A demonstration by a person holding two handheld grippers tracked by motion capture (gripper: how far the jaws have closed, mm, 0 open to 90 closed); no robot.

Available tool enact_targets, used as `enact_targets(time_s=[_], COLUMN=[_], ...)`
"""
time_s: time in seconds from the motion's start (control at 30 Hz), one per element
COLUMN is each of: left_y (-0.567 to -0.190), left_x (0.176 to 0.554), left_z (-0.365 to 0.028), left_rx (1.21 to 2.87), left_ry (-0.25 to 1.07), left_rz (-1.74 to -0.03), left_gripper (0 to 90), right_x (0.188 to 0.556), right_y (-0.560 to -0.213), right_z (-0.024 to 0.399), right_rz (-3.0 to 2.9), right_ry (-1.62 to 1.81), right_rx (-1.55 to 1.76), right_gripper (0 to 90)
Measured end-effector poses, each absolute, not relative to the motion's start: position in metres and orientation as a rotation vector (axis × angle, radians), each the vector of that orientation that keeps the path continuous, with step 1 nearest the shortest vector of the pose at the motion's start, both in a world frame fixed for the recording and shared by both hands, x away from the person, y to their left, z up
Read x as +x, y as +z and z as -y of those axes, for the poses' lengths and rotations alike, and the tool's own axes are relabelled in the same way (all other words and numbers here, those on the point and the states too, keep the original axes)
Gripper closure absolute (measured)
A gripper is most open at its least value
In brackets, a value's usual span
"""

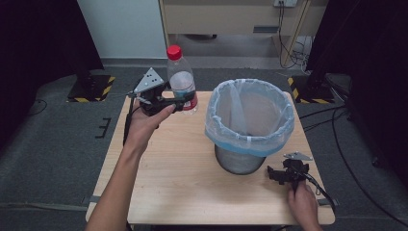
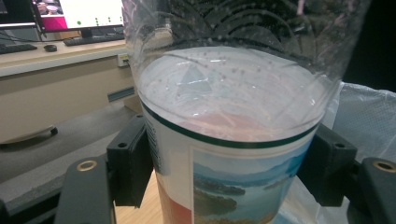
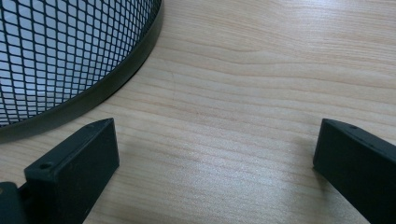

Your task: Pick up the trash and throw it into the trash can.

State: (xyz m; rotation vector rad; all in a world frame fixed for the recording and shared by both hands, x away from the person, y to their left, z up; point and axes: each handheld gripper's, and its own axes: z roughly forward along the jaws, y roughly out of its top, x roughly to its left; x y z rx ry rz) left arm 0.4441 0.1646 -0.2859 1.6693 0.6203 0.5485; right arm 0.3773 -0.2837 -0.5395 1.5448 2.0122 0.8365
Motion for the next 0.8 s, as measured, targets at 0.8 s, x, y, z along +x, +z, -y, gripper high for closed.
enact_targets(time_s=[0.8], left_y=[-0.251], left_x=[0.439], left_z=[-0.152], left_rx=[1.654], left_ry=[0.566], left_rz=[-0.569], left_gripper=[28.7], right_x=[0.377], right_y=[-0.540], right_z=[0.283], right_rz=[-2.008], right_ry=[0.839], right_rx=[1.548], right_gripper=[0.3])
